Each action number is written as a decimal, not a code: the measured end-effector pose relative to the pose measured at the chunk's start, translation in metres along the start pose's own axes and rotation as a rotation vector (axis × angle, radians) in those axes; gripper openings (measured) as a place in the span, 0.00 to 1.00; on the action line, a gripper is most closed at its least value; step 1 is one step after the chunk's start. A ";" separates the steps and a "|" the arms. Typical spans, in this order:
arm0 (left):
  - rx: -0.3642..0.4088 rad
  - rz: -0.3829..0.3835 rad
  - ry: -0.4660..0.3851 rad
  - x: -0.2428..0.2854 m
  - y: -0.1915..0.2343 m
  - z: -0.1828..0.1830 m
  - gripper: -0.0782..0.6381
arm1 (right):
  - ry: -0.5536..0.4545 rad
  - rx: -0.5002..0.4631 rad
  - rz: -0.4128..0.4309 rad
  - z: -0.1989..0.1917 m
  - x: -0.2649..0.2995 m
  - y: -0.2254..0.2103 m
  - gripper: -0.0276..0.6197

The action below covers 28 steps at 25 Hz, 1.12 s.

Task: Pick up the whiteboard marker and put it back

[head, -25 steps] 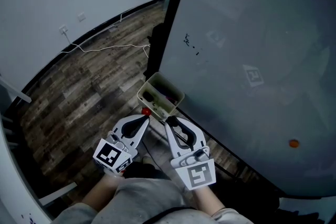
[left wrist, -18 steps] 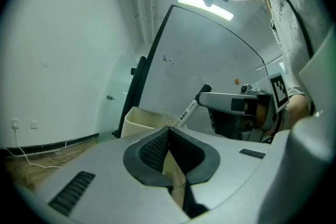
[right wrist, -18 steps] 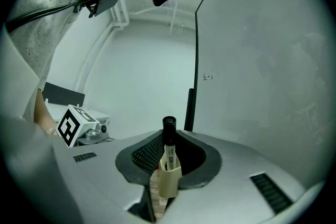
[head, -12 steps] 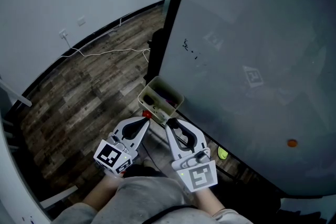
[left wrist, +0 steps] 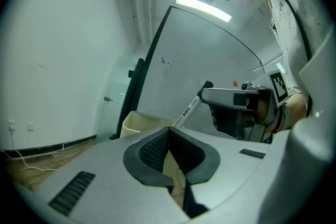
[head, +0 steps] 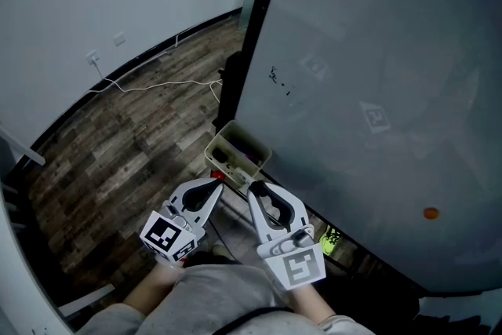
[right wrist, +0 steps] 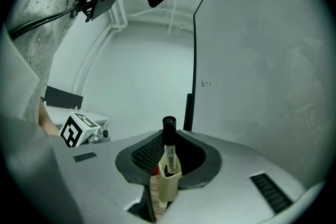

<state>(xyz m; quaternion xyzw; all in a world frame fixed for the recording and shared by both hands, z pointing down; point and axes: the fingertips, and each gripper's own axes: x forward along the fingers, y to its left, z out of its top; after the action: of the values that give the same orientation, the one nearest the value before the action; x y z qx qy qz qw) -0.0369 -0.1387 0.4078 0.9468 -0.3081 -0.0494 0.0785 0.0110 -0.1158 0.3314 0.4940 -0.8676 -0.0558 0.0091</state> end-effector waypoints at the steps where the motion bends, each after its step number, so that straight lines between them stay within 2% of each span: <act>1: -0.001 0.001 -0.001 0.000 0.000 0.001 0.13 | -0.002 -0.002 0.000 0.001 0.000 0.000 0.16; 28: 0.003 0.017 -0.008 -0.007 0.007 0.012 0.13 | -0.044 -0.010 -0.001 0.027 0.012 0.009 0.16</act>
<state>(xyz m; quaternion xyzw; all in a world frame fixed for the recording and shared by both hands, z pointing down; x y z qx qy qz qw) -0.0480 -0.1420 0.3975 0.9440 -0.3166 -0.0521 0.0764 -0.0047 -0.1194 0.3052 0.4930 -0.8671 -0.0710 -0.0073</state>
